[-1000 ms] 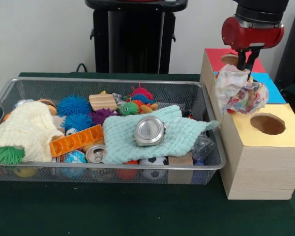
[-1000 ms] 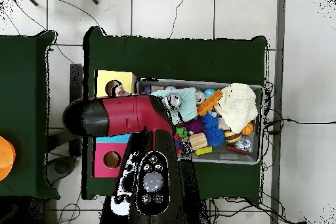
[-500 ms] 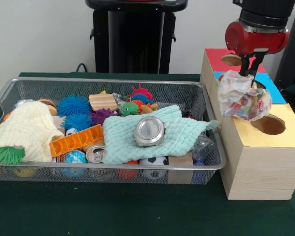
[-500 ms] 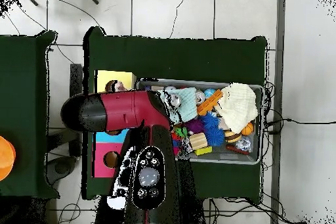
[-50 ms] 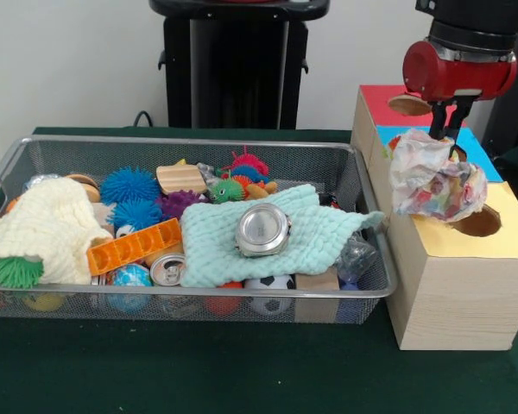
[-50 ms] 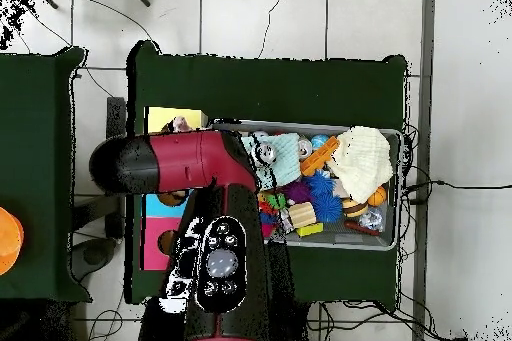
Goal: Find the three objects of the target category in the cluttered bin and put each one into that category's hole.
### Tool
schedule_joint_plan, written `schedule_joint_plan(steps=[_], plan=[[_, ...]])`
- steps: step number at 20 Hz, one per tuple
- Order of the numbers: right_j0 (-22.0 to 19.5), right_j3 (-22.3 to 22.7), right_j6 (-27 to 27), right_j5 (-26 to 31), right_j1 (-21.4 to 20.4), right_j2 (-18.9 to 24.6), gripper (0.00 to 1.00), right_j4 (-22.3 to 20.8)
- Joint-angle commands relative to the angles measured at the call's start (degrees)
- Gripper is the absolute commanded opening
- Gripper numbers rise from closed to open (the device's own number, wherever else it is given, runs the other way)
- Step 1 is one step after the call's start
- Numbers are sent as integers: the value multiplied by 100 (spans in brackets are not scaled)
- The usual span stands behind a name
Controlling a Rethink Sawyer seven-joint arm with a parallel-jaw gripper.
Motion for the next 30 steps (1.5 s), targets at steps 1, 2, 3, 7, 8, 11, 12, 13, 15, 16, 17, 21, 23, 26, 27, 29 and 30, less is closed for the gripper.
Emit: schedule_joint_plan(steps=[1, 2, 3, 7, 8, 11, 12, 13, 15, 16, 17, 21, 23, 26, 27, 29, 30], plan=[[-19, -316, 1143, 548, 291, 66, 0, 145], [-5, -345, 1144, 568, 302, 60, 0, 137], [5, -361, 1149, 582, 307, 58, 0, 141], [48, -402, 1177, 622, 324, 35, 0, 154], [58, -414, 1182, 636, 331, 29, 0, 157], [98, -454, 1224, 676, 348, 4, 0, 173], [118, -486, 1241, 688, 373, -4, 0, 179], [138, -519, 1257, 701, 398, -12, 0, 185], [161, -566, 1285, 656, 474, 2, 0, 209], [162, -566, 1287, 632, 490, 12, 0, 224], [164, -566, 1290, 608, 507, 21, 0, 239], [164, -548, 1296, 590, 539, 31, 0, 305], [153, -542, 1275, 589, 550, 41, 0, 329], [124, -524, 1242, 571, 572, 71, 0, 364], [122, -524, 1231, 567, 577, 71, 0, 369], [118, -523, 1208, 559, 587, 71, 0, 379], [117, -524, 1200, 539, 599, 71, 0, 380]])
